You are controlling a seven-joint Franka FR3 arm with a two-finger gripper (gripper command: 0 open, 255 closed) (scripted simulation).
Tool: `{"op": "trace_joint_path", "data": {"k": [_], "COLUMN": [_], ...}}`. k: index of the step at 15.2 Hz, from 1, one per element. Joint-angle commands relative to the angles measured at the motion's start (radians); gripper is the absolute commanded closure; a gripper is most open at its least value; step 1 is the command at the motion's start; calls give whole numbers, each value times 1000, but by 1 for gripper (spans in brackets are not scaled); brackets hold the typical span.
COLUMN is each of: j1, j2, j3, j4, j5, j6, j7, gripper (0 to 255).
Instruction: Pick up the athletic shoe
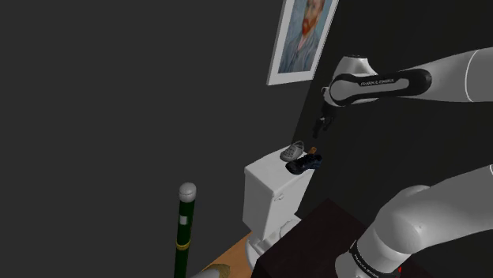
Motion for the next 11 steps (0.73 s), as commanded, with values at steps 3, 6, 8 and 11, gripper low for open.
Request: {"op": "trace_joint_path", "data": {"k": [3,6,8,11], "j1": [-10,-14,-16,-26], "j2": [133,238,313,430], "j3": [-76,-128,-160,-197], "j4": [43,82,113,169], "j5": [25,69,111,195], "j6": [99,166,206,256], "j7": [-62,-118,-162,-240], "gripper": [0,0,0,0]}}
